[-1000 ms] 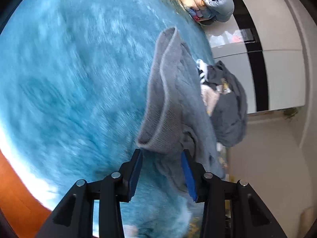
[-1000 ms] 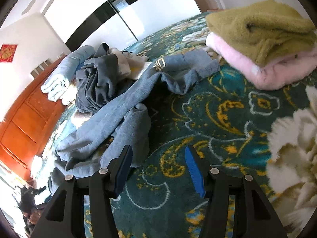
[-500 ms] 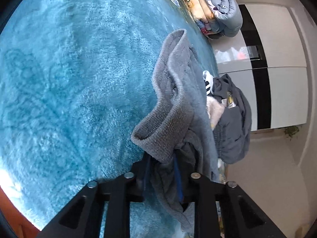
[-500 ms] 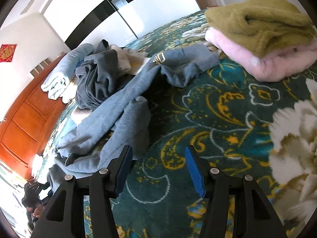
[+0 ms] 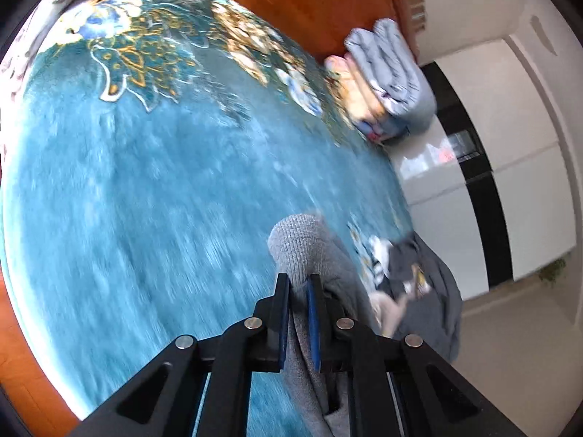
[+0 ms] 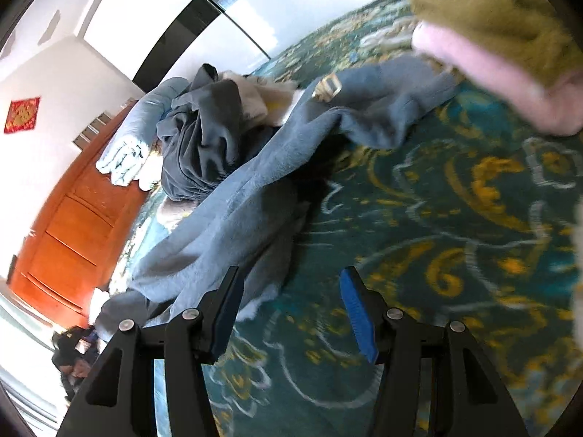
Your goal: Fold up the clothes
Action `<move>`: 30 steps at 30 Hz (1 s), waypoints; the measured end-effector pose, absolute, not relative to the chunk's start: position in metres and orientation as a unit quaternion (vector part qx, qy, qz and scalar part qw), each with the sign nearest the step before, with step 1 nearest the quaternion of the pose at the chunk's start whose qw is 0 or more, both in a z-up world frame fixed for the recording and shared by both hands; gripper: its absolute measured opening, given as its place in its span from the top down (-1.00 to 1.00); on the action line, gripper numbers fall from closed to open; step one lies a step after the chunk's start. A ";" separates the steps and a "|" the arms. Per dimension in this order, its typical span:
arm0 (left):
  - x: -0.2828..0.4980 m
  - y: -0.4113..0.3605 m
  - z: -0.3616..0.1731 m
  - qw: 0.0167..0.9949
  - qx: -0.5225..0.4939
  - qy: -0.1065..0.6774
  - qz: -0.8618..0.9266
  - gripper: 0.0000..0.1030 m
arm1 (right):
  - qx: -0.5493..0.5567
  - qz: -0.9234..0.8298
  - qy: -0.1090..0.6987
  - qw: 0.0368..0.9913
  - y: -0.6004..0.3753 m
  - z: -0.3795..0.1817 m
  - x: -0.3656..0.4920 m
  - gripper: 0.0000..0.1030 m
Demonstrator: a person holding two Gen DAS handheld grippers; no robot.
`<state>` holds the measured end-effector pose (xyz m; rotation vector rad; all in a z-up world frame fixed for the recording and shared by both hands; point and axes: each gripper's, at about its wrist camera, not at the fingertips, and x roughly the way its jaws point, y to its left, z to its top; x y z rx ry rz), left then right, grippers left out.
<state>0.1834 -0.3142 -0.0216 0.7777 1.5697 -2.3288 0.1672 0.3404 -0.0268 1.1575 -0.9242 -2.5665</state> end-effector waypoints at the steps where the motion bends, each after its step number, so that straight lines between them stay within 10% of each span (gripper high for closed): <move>1: 0.181 -0.320 -0.028 0.114 0.267 0.546 -0.786 0.81 | 0.392 -0.860 -0.312 0.094 0.336 -0.028 0.159 -0.10; 7: 0.176 -0.332 -0.053 0.111 0.279 0.568 -0.766 0.81 | 0.418 -0.845 -0.325 0.076 0.321 -0.039 0.108 -0.05; 12: 0.180 -0.329 -0.054 0.104 0.281 0.567 -0.767 0.81 | 0.413 -0.843 -0.336 0.075 0.307 -0.033 0.101 0.76; 23: 0.185 -0.312 -0.018 0.045 0.267 0.540 -0.797 0.81 | 0.229 -0.954 -0.191 0.027 0.302 0.136 0.229 0.81; 30: 0.193 -0.324 -0.044 0.061 0.294 0.562 -0.771 0.81 | 0.410 -0.890 -0.199 0.020 0.302 0.015 0.153 0.73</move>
